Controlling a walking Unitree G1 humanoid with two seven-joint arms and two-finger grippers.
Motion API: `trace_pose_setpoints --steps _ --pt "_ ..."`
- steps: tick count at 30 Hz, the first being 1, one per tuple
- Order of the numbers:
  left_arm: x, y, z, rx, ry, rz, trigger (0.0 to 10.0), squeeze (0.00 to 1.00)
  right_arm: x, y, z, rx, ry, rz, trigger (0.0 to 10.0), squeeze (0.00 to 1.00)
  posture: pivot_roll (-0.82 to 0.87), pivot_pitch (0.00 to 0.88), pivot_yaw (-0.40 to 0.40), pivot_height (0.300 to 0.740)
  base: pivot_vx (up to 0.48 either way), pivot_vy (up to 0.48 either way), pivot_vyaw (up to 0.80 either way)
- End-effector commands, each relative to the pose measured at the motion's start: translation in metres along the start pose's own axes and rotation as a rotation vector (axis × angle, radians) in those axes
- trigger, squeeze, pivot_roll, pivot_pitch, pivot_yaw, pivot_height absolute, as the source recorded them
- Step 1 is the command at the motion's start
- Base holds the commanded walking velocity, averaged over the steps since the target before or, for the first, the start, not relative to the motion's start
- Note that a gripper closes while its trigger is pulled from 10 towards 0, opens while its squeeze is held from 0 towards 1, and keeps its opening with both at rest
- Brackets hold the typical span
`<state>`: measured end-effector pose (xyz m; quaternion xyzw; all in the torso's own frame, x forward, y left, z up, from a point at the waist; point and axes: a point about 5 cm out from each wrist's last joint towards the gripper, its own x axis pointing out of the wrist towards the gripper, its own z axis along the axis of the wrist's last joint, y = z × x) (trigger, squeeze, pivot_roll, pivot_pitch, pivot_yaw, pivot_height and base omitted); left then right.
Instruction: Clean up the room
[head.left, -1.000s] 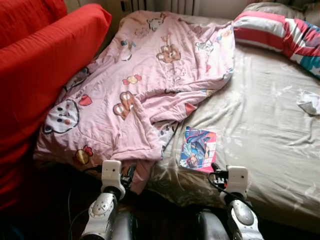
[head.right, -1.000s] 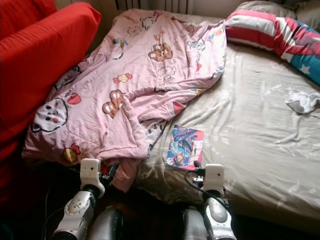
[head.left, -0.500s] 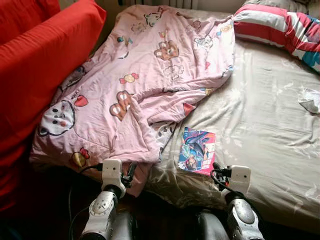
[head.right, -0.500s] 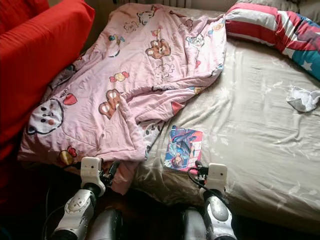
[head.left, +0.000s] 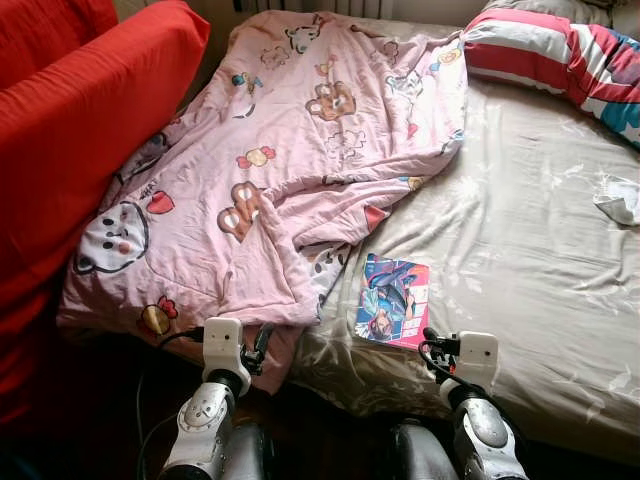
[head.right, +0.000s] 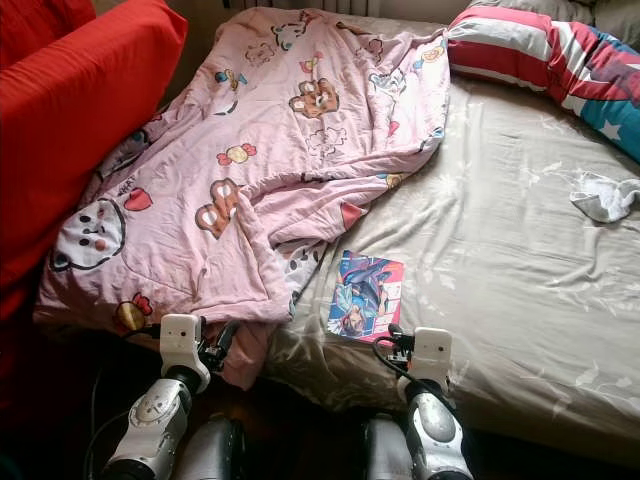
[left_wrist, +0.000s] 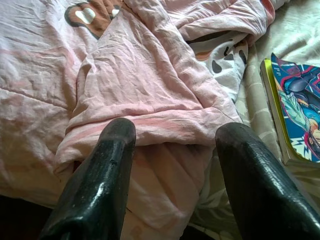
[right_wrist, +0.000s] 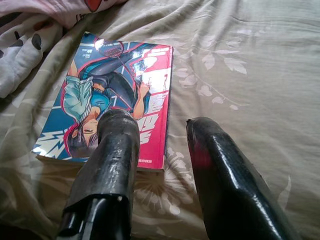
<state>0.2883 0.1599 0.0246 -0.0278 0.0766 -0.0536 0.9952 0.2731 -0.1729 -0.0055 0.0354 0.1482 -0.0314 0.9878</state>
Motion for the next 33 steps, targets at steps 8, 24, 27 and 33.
trace_pose_setpoints --steps 8,24,27,33 --pt "-0.004 0.0022 -0.0075 0.002 0.036 0.005 10.0 0.0 -0.0054 0.0021 -0.0107 -0.005 0.038 0.002 10.0 0.0 -0.06 0.195 0.032 0.639 0.0 0.0 0.0" --pt "-0.004 0.003 -0.0071 0.005 0.034 0.006 10.0 0.0 -0.0046 0.0033 -0.0098 -0.008 0.038 -0.006 10.0 0.0 -0.06 0.195 0.033 0.639 0.0 0.0 0.0" --pt "-0.004 0.0029 -0.007 0.006 0.034 0.005 10.0 0.0 -0.0044 0.0035 -0.0092 -0.008 0.034 -0.005 10.0 0.0 -0.06 0.195 0.033 0.639 0.242 0.0 0.0" --pt "-0.0038 0.0029 -0.0072 0.007 0.035 0.005 10.0 0.0 -0.0032 0.0063 -0.0094 -0.016 0.048 0.007 10.0 0.0 -0.06 0.194 0.034 0.619 0.256 0.0 0.0"
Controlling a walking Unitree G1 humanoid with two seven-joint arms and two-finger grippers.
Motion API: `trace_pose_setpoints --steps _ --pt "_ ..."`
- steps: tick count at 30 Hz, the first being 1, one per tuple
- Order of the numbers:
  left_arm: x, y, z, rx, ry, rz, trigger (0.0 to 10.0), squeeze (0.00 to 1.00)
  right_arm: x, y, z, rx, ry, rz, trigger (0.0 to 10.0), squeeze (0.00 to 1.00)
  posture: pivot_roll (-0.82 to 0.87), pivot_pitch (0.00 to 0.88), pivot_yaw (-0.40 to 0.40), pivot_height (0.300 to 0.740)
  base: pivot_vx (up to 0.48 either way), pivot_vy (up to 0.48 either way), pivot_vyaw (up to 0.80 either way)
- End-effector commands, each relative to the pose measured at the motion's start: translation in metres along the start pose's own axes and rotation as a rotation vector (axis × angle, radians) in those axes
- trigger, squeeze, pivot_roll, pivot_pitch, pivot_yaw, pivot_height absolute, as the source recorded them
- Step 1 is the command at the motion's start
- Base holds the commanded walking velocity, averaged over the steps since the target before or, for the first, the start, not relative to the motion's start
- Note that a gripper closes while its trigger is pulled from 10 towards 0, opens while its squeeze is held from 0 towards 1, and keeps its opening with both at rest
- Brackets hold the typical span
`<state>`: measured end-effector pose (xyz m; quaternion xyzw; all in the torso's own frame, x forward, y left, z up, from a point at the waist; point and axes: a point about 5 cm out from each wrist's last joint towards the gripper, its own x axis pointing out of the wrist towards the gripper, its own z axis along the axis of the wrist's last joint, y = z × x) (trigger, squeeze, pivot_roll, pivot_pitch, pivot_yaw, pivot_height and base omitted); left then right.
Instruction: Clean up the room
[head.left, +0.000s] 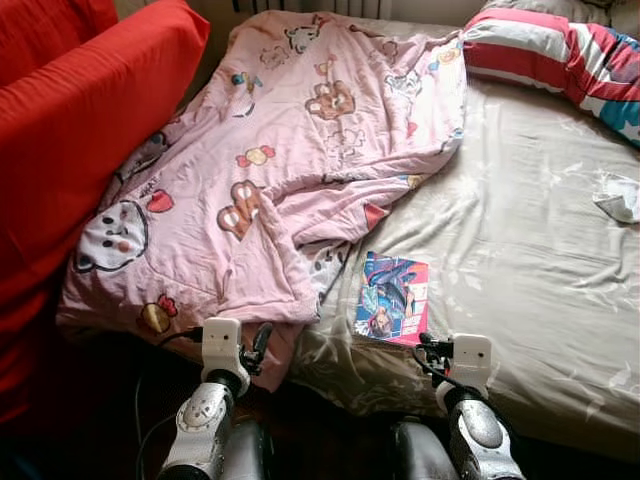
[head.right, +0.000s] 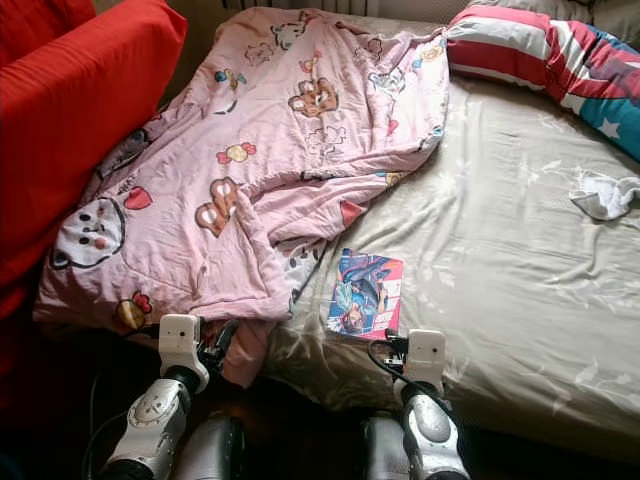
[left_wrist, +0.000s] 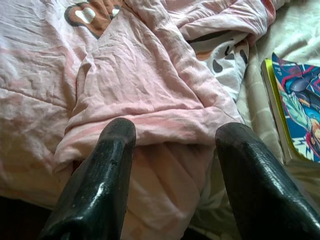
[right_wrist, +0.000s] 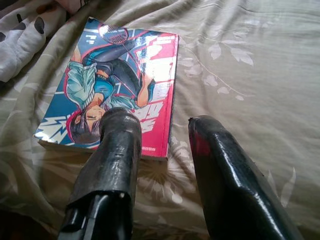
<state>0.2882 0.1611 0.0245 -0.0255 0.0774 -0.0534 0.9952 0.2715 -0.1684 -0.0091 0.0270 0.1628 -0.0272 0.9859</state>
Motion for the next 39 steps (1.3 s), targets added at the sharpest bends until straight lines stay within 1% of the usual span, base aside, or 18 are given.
trace_pose_setpoints --steps 1,4,15,24,28,29,32,34,39 --pt "-0.0036 0.0017 -0.0071 0.003 0.033 0.004 10.0 0.0 -0.0024 0.0022 -0.0052 0.003 0.019 0.002 10.0 0.0 -0.06 0.194 0.034 0.619 0.255 0.0 0.0" --pt "-0.0036 0.0018 -0.0072 0.003 0.034 0.005 10.0 0.0 -0.0028 0.0012 -0.0032 0.014 -0.005 -0.006 10.0 0.0 -0.06 0.195 0.034 0.619 0.256 0.0 0.0" --pt "-0.0036 0.0023 -0.0074 0.008 0.036 0.007 10.0 0.0 -0.0028 0.0019 -0.0027 0.012 -0.009 -0.004 10.0 0.0 -0.06 0.195 0.034 0.619 0.274 0.0 0.0" --pt "-0.0035 0.0028 -0.0074 0.01 0.038 0.008 10.0 0.0 -0.0029 0.0027 -0.0035 0.01 -0.003 -0.003 10.0 0.0 -0.06 0.195 0.035 0.619 0.301 0.0 0.0" --pt "-0.0035 0.0028 -0.0074 0.011 0.038 0.007 10.0 0.0 -0.0028 0.0016 -0.0055 0.013 0.019 -0.014 10.0 0.0 -0.06 0.195 0.035 0.619 0.326 0.0 0.0" --pt "-0.0035 0.0028 -0.0074 0.012 0.038 0.007 10.0 0.0 -0.0027 0.0011 -0.0063 0.022 0.028 -0.019 10.0 0.0 -0.06 0.195 0.036 0.611 0.341 0.0 0.0" --pt "-0.0035 0.0027 -0.0073 0.012 0.038 0.007 10.0 0.0 -0.0026 0.001 -0.0059 0.017 0.025 -0.019 10.0 0.0 -0.06 0.195 0.036 0.602 0.344 0.0 0.0" --pt "-0.0035 0.0026 -0.0073 0.012 0.038 0.007 10.0 0.0 -0.0029 0.001 -0.0035 0.022 -0.003 -0.015 10.0 0.0 -0.05 0.195 0.036 0.602 0.341 0.0 0.0" --pt "-0.0035 0.0026 -0.0072 0.012 0.036 0.007 10.0 0.0 -0.0025 0.0015 -0.0033 0.022 0.0 -0.016 10.0 0.0 -0.05 0.194 0.036 0.602 0.348 0.0 0.0"
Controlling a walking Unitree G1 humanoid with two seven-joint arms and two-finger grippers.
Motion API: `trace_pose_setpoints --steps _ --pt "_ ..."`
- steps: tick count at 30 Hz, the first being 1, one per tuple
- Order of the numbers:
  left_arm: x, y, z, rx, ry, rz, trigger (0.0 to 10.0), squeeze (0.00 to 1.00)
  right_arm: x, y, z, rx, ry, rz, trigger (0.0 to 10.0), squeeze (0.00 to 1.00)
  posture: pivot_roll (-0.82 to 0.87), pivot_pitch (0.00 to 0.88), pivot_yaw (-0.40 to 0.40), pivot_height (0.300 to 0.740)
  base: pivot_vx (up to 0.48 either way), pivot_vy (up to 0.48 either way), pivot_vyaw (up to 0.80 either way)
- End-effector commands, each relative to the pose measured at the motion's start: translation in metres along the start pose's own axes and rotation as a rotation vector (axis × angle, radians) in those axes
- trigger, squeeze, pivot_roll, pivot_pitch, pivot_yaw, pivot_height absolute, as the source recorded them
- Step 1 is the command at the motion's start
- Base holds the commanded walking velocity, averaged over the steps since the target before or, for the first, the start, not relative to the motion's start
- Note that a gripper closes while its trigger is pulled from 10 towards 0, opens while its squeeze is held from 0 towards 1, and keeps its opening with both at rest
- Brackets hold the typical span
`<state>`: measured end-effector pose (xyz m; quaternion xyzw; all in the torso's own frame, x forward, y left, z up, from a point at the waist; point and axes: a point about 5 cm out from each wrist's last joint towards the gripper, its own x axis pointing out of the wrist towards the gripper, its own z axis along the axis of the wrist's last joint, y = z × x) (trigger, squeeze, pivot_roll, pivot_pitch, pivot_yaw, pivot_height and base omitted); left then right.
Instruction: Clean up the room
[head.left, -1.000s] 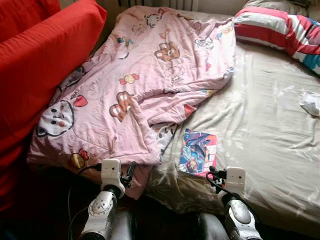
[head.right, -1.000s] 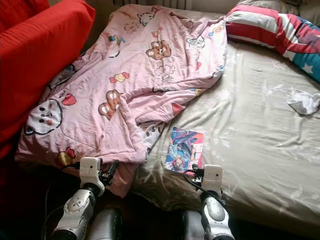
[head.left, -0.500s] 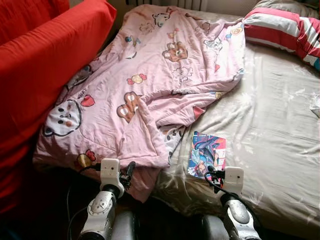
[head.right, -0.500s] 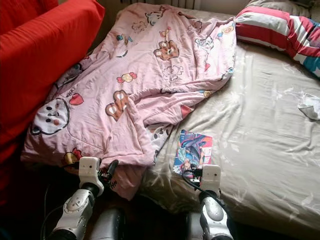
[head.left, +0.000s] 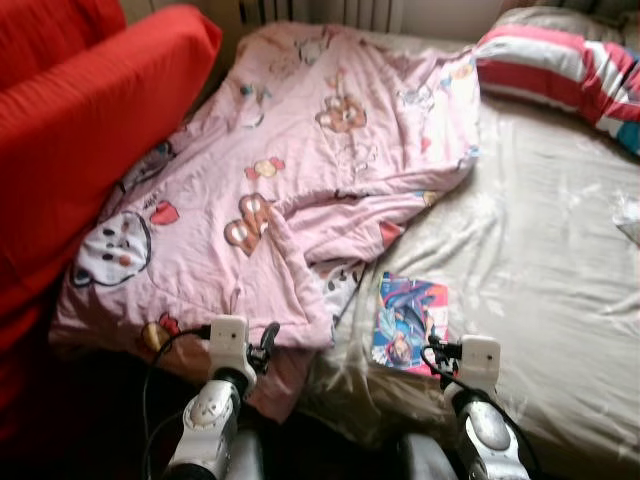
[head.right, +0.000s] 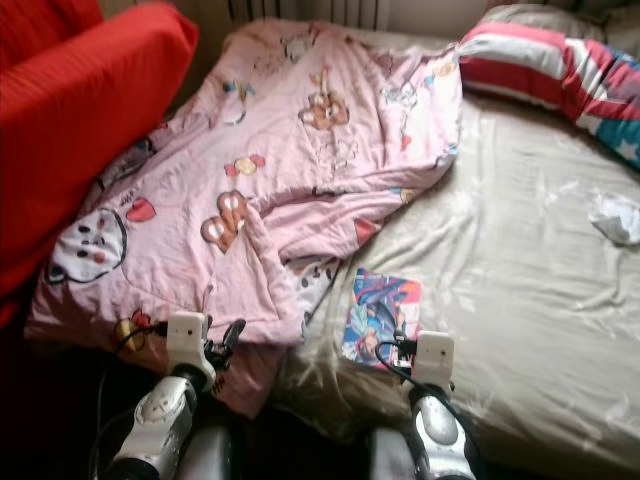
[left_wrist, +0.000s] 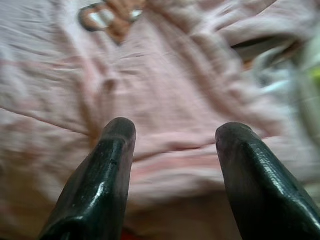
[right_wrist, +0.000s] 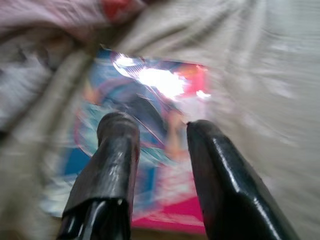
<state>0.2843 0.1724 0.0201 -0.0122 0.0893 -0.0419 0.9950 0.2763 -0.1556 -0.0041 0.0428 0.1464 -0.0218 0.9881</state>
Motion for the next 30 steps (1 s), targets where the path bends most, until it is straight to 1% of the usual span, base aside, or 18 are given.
trace_pose_setpoints --steps 1,10,11,16,17,20,21,22,23,24,25,30 --pt "0.001 -0.008 -0.002 -0.012 0.011 -0.019 10.0 0.0 -0.005 -0.012 -0.008 -0.009 0.033 -0.033 10.0 0.0 -0.05 0.194 0.036 0.602 0.349 0.0 0.0" --pt "0.001 -0.008 -0.002 -0.013 0.007 -0.018 10.0 0.0 -0.005 -0.013 -0.008 -0.009 0.036 -0.049 10.0 0.0 -0.05 0.196 0.038 0.602 0.334 0.0 0.0" --pt "0.001 -0.008 -0.002 -0.011 0.01 -0.018 10.0 0.0 -0.005 -0.014 -0.009 -0.006 0.037 -0.053 10.0 0.0 -0.05 0.196 0.039 0.602 0.0 0.0 0.0" --pt "0.001 -0.008 -0.003 -0.007 0.018 -0.019 10.0 0.0 -0.005 -0.017 -0.012 0.051 0.071 -0.07 10.0 0.0 -0.05 0.199 0.042 0.602 0.0 0.0 0.0" --pt "0.001 -0.008 -0.002 -0.007 0.018 -0.021 10.0 0.0 -0.004 -0.02 -0.012 0.075 0.085 -0.078 10.0 0.0 -0.05 0.2 0.044 0.602 0.0 0.0 0.0" --pt "0.001 -0.008 -0.002 -0.005 0.019 -0.022 10.0 0.0 -0.003 -0.022 -0.013 0.108 0.107 -0.084 10.0 0.0 -0.04 0.203 0.048 0.602 0.0 0.0 0.0" --pt "0.001 -0.007 -0.002 -0.005 0.018 -0.022 10.0 0.0 -0.002 -0.022 -0.011 0.134 0.105 -0.078 10.0 0.0 -0.04 0.205 0.05 0.602 0.0 0.0 0.0" --pt "0.001 -0.007 -0.002 -0.003 0.018 -0.022 10.0 0.0 -0.001 -0.022 -0.01 0.157 0.103 -0.073 10.0 0.32 -0.04 0.208 0.053 0.602 0.0 0.0 0.0" --pt "0.001 -0.006 -0.002 -0.002 0.018 -0.022 10.0 0.0 0.0 -0.022 -0.009 0.164 0.103 -0.072 10.0 0.32 -0.04 0.208 0.053 0.602 0.0 0.0 0.0" --pt "0.001 -0.005 -0.001 0.0 0.015 -0.021 10.0 0.0 0.002 -0.021 -0.007 0.195 0.099 -0.066 10.0 1.0 -0.03 0.212 0.058 0.602 0.0 0.0 0.0" --pt "0.001 -0.005 -0.001 0.0 0.015 -0.021 10.0 0.0 0.002 -0.021 -0.007 0.195 0.099 -0.066 10.0 1.0 -0.03 0.212 0.058 0.602 0.0 0.0 0.0" --pt "0.001 -0.001 0.003 0.025 0.003 -0.024 10.0 0.0 0.008 -0.022 0.0 0.279 0.102 -0.071 10.0 1.0 -0.01 0.22 0.068 0.602 0.0 0.0 0.0"
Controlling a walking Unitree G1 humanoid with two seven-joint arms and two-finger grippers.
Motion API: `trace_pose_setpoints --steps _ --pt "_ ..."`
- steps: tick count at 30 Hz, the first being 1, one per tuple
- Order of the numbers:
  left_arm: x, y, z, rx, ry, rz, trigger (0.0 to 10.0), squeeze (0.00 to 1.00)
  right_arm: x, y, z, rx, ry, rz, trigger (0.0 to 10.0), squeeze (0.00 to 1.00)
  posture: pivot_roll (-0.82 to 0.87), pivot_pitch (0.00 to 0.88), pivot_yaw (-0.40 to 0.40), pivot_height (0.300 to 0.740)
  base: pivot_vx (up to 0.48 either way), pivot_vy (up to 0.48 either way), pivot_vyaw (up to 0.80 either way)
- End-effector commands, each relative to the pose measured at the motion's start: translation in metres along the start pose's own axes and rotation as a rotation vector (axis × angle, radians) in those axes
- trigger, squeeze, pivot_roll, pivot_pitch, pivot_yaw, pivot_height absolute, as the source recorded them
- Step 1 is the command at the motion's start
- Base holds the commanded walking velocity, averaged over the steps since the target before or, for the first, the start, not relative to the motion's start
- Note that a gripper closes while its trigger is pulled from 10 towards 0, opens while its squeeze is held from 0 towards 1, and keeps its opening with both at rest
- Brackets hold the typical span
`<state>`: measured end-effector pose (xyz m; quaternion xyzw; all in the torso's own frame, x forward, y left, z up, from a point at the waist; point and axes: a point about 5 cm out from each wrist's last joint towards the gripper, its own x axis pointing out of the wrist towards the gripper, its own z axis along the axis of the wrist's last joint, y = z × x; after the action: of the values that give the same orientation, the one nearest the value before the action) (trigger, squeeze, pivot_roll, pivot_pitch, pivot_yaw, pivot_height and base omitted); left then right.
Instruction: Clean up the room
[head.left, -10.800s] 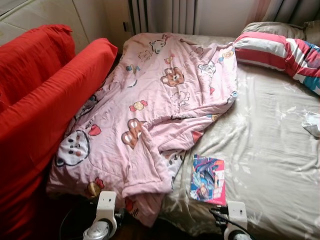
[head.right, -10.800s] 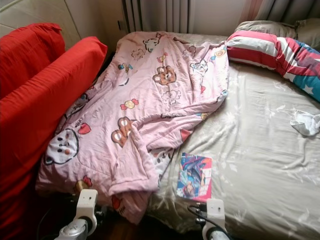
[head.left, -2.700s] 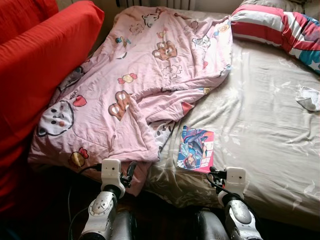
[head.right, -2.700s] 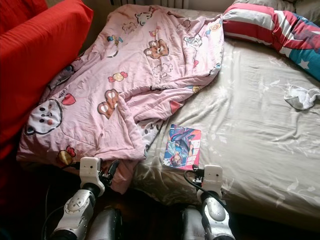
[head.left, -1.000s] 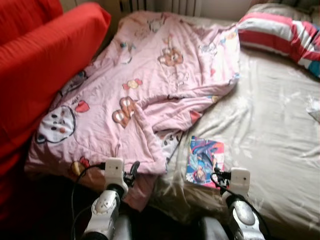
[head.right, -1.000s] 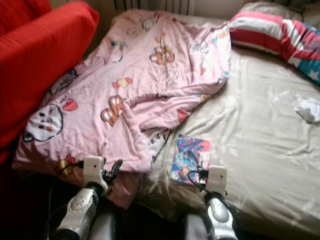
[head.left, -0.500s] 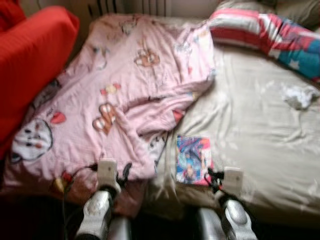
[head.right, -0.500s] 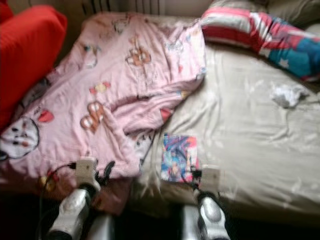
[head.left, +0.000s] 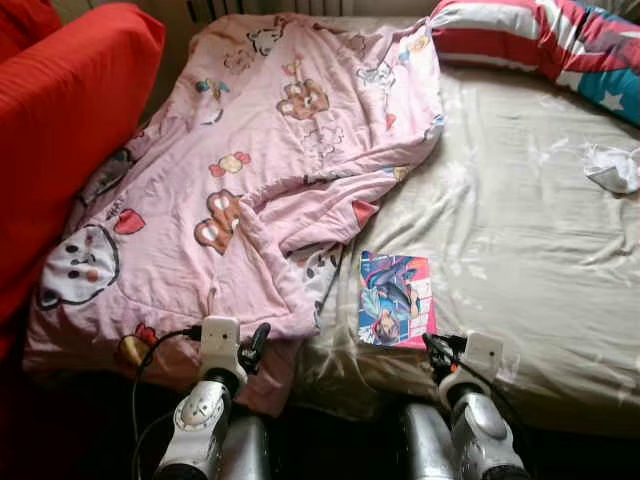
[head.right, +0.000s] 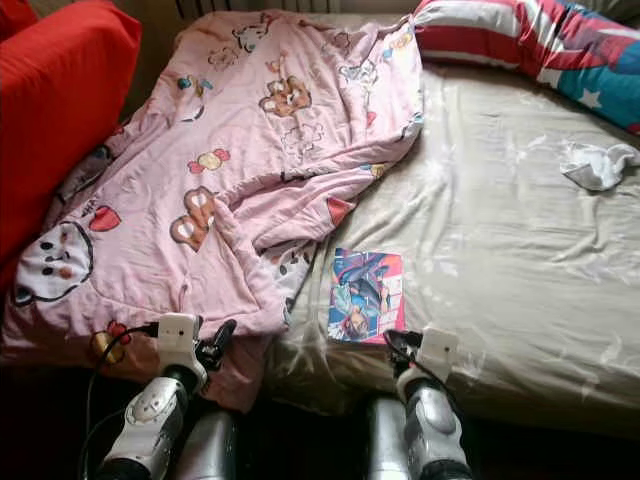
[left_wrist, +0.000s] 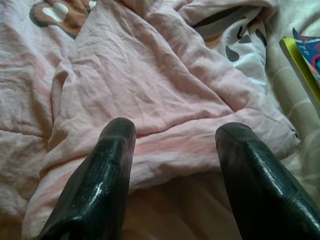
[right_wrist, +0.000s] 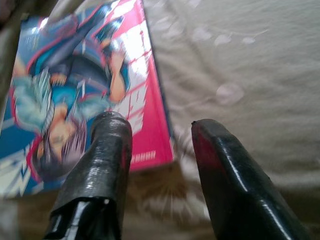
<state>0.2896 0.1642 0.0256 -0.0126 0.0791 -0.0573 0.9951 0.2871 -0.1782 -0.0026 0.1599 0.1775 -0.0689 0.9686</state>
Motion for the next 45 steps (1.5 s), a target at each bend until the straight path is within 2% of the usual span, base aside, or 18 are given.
trace_pose_setpoints --steps 1,3,4,5,6,7,11,22,26,32,34,45 --pt "-0.003 0.008 -0.002 0.03 0.019 0.005 10.0 0.0 -0.001 -0.003 -0.006 0.034 0.033 -0.015 10.0 1.0 0.0 0.222 0.071 0.602 0.0 0.0 0.0" --pt "-0.002 0.011 0.002 0.036 0.007 0.009 10.0 0.0 0.0 -0.004 -0.003 0.05 0.025 -0.028 10.0 1.0 0.01 0.225 0.075 0.602 0.0 0.0 0.0" --pt "-0.002 0.013 0.004 0.039 0.002 0.012 10.0 0.0 0.0 -0.005 -0.002 0.064 0.024 -0.033 10.0 0.96 0.03 0.231 0.082 0.602 0.0 0.0 0.0" --pt "-0.002 0.014 0.005 0.041 -0.002 0.014 10.0 0.0 0.001 -0.005 -0.001 0.077 0.022 -0.035 10.0 0.96 0.03 0.231 0.082 0.602 0.0 0.0 0.0" --pt "-0.003 0.016 0.006 0.044 -0.006 0.015 10.0 0.0 0.002 -0.005 0.0 0.088 0.02 -0.035 10.0 0.43 0.03 0.236 0.088 0.602 0.0 0.0 0.0" --pt "-0.003 0.017 0.007 0.049 -0.008 0.017 10.0 0.0 0.002 -0.005 0.001 0.102 0.02 -0.035 10.0 0.0 0.03 0.237 0.09 0.602 0.0 0.0 0.0" --pt "-0.01 0.024 0.007 0.071 -0.013 0.02 10.0 0.0 0.005 -0.002 0.005 0.192 0.005 -0.028 10.0 0.0 0.07 0.247 0.108 0.602 0.0 0.0 0.0" --pt "-0.027 0.038 0.003 0.109 0.018 0.027 10.0 0.0 0.006 0.002 0.006 0.207 -0.005 -0.028 10.0 0.0 0.1 0.268 0.143 0.602 0.0 0.0 0.0" --pt "-0.031 0.042 0.004 0.119 0.027 0.027 10.0 0.0 0.003 -0.001 0.004 0.143 -0.019 -0.06 10.0 0.0 0.1 0.275 0.15 0.602 0.0 0.0 0.0" --pt "-0.033 0.043 0.002 0.124 0.044 0.025 10.0 0.0 0.0 -0.01 0.008 0.157 -0.094 -0.115 10.0 0.0 0.09 0.27 0.152 0.602 0.0 0.0 0.0" --pt "-0.032 0.041 0.002 0.127 0.044 0.017 10.0 0.0 -0.001 -0.009 0.009 0.096 -0.105 -0.096 10.0 0.0 0.09 0.268 0.151 0.602 0.0 0.0 0.0" --pt "-0.032 0.039 0.002 0.139 0.053 0.0 10.0 0.0 -0.004 0.002 -0.01 0.126 -0.014 -0.043 10.0 0.0 0.09 0.254 0.151 0.602 0.0 0.0 0.0"
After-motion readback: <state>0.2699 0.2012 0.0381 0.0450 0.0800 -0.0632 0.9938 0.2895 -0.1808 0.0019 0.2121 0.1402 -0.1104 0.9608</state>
